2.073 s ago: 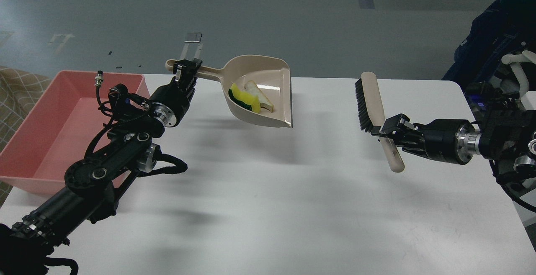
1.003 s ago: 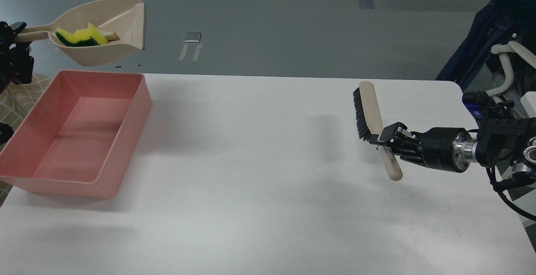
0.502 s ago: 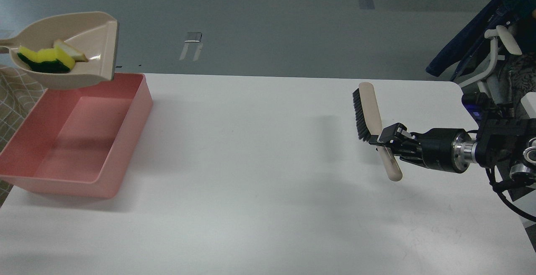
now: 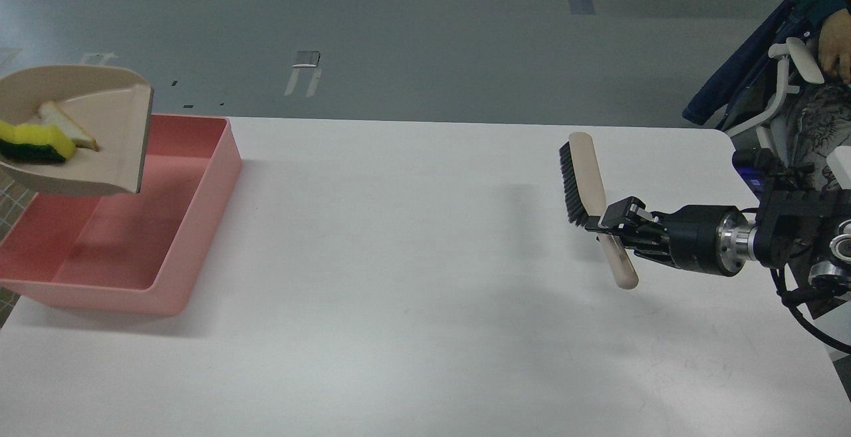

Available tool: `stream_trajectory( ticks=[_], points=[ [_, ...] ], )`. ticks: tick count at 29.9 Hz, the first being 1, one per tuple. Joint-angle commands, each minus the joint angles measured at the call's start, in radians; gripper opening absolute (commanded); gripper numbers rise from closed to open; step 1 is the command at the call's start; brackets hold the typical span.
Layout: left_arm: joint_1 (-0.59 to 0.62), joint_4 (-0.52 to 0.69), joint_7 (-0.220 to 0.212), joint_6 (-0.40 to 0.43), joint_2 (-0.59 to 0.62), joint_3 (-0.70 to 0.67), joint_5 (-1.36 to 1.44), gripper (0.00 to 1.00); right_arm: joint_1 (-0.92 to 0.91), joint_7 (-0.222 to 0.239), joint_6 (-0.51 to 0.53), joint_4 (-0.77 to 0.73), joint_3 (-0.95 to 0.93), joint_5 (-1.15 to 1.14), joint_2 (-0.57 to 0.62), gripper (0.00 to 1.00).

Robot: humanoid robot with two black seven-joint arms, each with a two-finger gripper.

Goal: Sweep and dump garbage into bin
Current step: 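Tilt the dustpan with the left gripper to dump contents into bin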

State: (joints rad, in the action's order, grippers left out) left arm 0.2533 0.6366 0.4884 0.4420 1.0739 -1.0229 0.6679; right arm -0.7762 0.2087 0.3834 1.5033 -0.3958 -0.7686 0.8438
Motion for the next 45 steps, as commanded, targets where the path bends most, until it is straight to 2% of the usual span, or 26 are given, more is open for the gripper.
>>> stream_trajectory(
  ticks=[1, 9, 18, 33, 39, 45],
  points=[
    [0.000, 0.000, 0.000, -0.041, 0.005, 0.018, 0.096, 0.00, 0.000, 0.000, 0.000, 0.000, 0.000, 0.000, 0.000, 0.00],
    [0.001, 0.000, 0.000, -0.126, 0.084, 0.018, 0.180, 0.00, 0.000, 0.000, 0.000, -0.002, 0.000, 0.000, 0.000, 0.00],
    [0.014, 0.012, 0.000, -0.186, 0.118, 0.018, 0.268, 0.00, 0.002, 0.000, 0.000, -0.002, 0.000, 0.000, -0.008, 0.00],
    [0.010, 0.072, 0.000, -0.186, 0.241, 0.018, 0.289, 0.00, 0.000, 0.000, 0.000, -0.005, 0.000, -0.001, -0.020, 0.00],
    [0.020, 0.068, 0.000, -0.189, 0.241, 0.015, 0.280, 0.00, 0.000, 0.000, 0.000, -0.003, 0.000, -0.001, -0.020, 0.00],
    [0.122, 0.054, 0.000, -0.138, 0.219, 0.012, 0.141, 0.00, 0.000, 0.000, 0.000, -0.003, -0.001, -0.001, -0.017, 0.00]
  ],
)
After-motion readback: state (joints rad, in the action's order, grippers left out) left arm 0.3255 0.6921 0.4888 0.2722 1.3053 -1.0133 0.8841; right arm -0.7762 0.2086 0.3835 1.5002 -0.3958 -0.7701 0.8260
